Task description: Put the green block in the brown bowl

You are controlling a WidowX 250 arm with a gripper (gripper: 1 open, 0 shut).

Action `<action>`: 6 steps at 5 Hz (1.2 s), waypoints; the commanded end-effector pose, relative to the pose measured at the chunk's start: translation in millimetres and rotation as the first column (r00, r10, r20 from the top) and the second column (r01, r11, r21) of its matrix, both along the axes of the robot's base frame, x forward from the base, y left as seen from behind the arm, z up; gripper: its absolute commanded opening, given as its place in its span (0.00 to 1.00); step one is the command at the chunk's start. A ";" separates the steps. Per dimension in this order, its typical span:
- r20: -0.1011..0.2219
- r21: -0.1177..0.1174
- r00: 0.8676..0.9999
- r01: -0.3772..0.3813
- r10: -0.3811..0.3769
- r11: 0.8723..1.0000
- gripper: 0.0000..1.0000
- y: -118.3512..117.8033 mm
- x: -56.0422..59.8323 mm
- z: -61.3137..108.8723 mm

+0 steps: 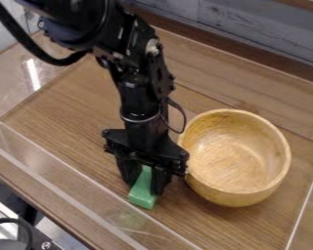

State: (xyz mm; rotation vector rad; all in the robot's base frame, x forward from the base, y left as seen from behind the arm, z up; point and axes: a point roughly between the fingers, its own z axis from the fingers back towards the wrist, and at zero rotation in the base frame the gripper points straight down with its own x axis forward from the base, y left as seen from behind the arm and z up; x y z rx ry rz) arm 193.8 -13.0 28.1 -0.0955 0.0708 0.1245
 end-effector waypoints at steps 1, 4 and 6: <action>0.057 0.004 0.998 0.016 -0.016 1.000 0.00 -0.9 12.4 14.9; 0.066 0.006 0.997 0.045 -0.045 0.999 0.00 -1.4 15.3 30.2; 0.074 0.005 0.995 0.064 -0.064 0.998 0.00 -1.6 17.3 35.2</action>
